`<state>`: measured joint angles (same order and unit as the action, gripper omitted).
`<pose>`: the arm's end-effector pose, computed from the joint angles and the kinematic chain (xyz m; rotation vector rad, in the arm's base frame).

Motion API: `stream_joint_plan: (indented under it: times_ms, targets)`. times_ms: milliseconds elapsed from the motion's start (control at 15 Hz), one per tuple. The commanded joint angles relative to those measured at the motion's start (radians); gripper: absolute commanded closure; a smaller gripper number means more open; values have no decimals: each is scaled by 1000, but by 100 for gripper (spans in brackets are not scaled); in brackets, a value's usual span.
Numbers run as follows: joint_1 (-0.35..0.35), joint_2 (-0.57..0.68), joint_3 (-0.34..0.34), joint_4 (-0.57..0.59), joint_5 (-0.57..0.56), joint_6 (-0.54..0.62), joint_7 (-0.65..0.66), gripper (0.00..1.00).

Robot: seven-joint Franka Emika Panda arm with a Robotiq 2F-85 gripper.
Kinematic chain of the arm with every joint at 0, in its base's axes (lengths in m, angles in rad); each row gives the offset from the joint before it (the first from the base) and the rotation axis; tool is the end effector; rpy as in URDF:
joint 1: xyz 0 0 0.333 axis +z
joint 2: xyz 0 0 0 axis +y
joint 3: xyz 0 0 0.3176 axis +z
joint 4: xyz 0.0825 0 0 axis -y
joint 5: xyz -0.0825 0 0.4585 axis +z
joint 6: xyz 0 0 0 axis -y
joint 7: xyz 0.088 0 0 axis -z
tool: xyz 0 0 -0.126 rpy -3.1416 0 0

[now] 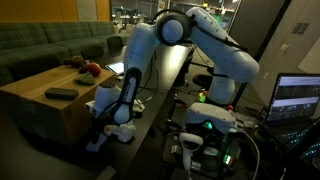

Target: Pick up all the objects on the box and put them on table, then pick up the all the objects on the table and put them on the box

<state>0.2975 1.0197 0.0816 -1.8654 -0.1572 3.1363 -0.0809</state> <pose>0.5757 0.2497 -0.0911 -2.9147 -0.8531 -0.3800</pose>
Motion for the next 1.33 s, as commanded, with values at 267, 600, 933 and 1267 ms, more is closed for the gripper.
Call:
stream_joint_plan:
  times_ms: [267,600,933,1267]
  targets:
    - [5,23,2,15,0,-8,-5,0]
    - [22,61,-4,29,8,-28,8,0]
    - [15,68,6,24,9,-34,9,0]
    - [19,62,8,19,13,-62,16,34]
